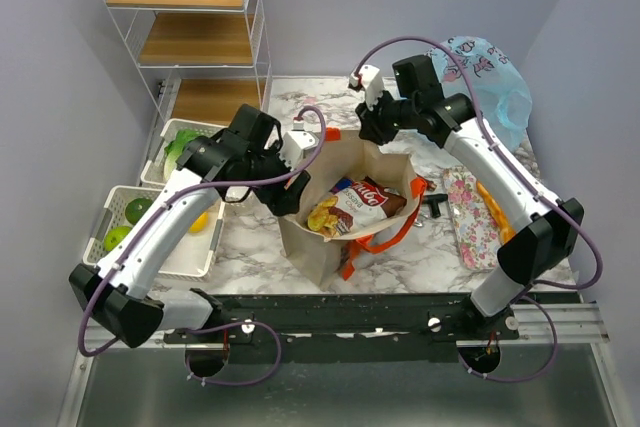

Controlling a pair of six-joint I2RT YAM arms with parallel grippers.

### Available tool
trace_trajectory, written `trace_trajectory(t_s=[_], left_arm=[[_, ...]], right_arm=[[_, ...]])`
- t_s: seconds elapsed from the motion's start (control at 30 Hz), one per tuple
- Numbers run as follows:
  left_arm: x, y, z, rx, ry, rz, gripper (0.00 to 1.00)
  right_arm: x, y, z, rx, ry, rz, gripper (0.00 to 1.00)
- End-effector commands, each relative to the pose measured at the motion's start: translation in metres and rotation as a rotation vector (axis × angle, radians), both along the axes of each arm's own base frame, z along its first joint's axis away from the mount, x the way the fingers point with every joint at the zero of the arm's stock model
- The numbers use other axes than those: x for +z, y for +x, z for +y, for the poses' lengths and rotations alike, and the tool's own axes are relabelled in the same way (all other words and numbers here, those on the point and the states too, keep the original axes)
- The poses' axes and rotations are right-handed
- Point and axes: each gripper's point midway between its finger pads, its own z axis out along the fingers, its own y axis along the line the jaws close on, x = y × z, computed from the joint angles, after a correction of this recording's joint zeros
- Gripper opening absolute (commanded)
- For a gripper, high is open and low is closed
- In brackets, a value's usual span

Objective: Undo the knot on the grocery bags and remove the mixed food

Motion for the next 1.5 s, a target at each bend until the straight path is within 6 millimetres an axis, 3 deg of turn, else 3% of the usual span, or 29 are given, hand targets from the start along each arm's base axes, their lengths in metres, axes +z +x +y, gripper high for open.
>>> trace_trajectory(t_s=[0.0, 0.03, 0.1, 0.17, 0.23, 0.27, 0.33, 0.37, 0.4, 0.47, 0.63, 0.73, 0.8, 0.83, 0.9, 0.93, 1.0, 1.1, 1.17, 1.27, 1.37, 1.47], left_arm=[[-0.008, 0.016, 0.010, 0.098, 0.071, 0.004, 0.36], [0.001, 0.023, 0.009, 0.092, 0.066, -0.029, 0.22], [0.029, 0.045, 0.006, 0.083, 0.043, -0.129, 0.05], [0.060, 0.064, 0.003, 0.059, 0.021, -0.254, 0.00], [0.080, 0.067, -0.006, -0.039, -0.015, -0.332, 0.00], [0.083, 0.062, -0.011, -0.096, -0.033, -0.351, 0.00], [0.082, 0.045, -0.022, -0.239, -0.078, -0.360, 0.00], [0.078, 0.040, -0.024, -0.283, -0.078, -0.371, 0.00], [0.071, 0.037, -0.025, -0.312, -0.071, -0.374, 0.00], [0.061, 0.032, -0.027, -0.349, -0.065, -0.377, 0.00], [0.058, 0.029, -0.026, -0.361, -0.064, -0.389, 0.00], [0.060, 0.035, -0.023, -0.339, -0.050, -0.439, 0.00], [0.061, 0.045, -0.017, -0.287, -0.039, -0.466, 0.00], [0.062, 0.047, -0.016, -0.275, -0.043, -0.468, 0.00], [0.067, 0.049, -0.013, -0.255, -0.057, -0.470, 0.03], [0.072, 0.047, -0.013, -0.266, -0.064, -0.482, 0.25], [0.087, 0.030, -0.016, -0.358, -0.097, -0.527, 0.64], [0.104, -0.002, -0.026, -0.525, -0.121, -0.683, 0.84], [0.090, -0.027, -0.034, -0.689, -0.052, -0.771, 0.84], [0.050, -0.054, -0.044, -0.887, 0.039, -0.806, 0.81], [0.015, -0.059, -0.054, -0.949, 0.106, -0.773, 0.70], [-0.017, -0.043, -0.064, -0.906, 0.205, -0.700, 0.60]], right_arm=[[0.007, -0.010, -0.023, -0.077, -0.031, -0.037, 0.09], [0.010, -0.015, -0.026, -0.090, -0.021, -0.033, 0.01], [0.018, -0.032, -0.028, -0.090, 0.012, -0.004, 0.01], [0.023, -0.065, -0.028, -0.017, 0.046, 0.060, 0.01], [0.022, -0.094, -0.030, 0.040, 0.069, 0.111, 0.01], [0.021, -0.101, -0.032, 0.051, 0.068, 0.120, 0.06], [0.019, -0.103, -0.036, 0.044, 0.060, 0.104, 0.62], [0.021, -0.099, -0.037, 0.038, 0.056, 0.076, 0.82], [0.024, -0.092, -0.037, 0.025, 0.061, 0.048, 0.92], [0.030, -0.077, -0.033, -0.007, 0.078, 0.006, 0.99], [0.026, -0.058, -0.015, -0.001, 0.097, 0.017, 1.00], [0.008, -0.060, -0.010, 0.034, 0.062, 0.032, 0.92], [0.000, -0.066, -0.008, 0.063, 0.043, 0.041, 0.75], [-0.004, -0.069, -0.008, 0.069, 0.035, 0.048, 0.59], [-0.006, -0.069, -0.008, 0.053, 0.039, 0.050, 0.15], [-0.004, -0.067, -0.007, 0.036, 0.049, 0.055, 0.01], [0.003, -0.068, -0.004, 0.028, 0.076, 0.063, 0.01], [0.009, -0.068, 0.001, 0.023, 0.110, 0.082, 0.01], [0.009, -0.069, 0.003, 0.021, 0.123, 0.099, 0.01], [0.007, -0.069, 0.005, 0.017, 0.135, 0.111, 0.01], [0.007, -0.069, 0.007, 0.015, 0.142, 0.121, 0.01], [0.008, -0.070, 0.008, 0.018, 0.143, 0.127, 0.01]])
